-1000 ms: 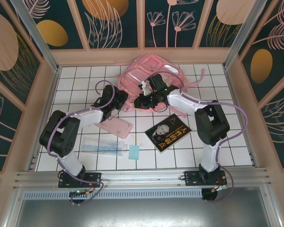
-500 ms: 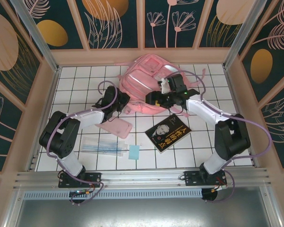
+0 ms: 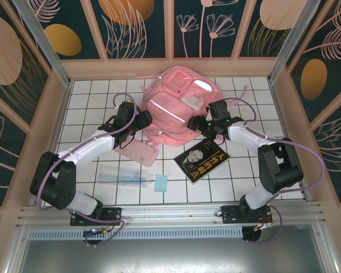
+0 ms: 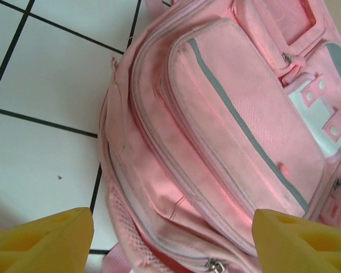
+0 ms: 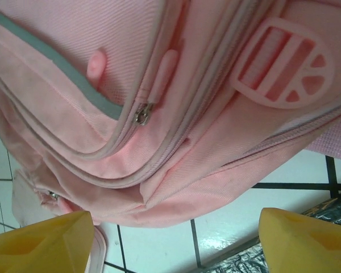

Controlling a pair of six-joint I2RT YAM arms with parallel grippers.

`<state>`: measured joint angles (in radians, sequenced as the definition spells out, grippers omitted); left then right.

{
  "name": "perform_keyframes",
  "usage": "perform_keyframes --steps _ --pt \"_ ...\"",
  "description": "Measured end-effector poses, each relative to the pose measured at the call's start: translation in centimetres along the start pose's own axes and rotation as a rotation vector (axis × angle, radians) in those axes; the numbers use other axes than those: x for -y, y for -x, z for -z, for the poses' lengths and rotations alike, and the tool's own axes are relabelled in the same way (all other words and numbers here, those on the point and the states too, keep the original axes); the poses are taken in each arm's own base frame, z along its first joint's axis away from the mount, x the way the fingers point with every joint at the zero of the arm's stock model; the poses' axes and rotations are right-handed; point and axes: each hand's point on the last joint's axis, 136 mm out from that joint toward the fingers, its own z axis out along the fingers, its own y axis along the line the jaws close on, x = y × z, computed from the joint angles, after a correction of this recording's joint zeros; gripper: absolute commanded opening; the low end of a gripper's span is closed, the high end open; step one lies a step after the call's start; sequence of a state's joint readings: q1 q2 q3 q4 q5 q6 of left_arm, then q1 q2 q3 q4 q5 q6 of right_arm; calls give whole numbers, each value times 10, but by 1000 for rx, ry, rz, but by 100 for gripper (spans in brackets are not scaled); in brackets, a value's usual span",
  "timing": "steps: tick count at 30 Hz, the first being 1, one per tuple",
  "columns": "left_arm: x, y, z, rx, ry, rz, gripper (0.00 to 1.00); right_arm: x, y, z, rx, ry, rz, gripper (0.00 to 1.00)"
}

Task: Pack books, pencil case, and school supplies into a backpack

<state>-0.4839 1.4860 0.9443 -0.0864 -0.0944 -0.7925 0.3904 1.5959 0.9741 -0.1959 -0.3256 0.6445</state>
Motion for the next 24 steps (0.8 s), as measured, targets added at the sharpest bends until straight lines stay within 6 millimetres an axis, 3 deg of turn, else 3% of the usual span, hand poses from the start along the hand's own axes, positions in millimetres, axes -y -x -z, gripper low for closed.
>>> perform_keyframes --steps 10,18,24 --pt "27 -73 -15 -195 -1 -122 63 20 10 -16 84 -15 -154 74" --pt "61 -80 -13 -204 -38 -114 53 30 15 -35 104 -12 -197 71" --pt "59 -93 -35 -218 94 -200 53 30 16 -38 116 4 -194 71"
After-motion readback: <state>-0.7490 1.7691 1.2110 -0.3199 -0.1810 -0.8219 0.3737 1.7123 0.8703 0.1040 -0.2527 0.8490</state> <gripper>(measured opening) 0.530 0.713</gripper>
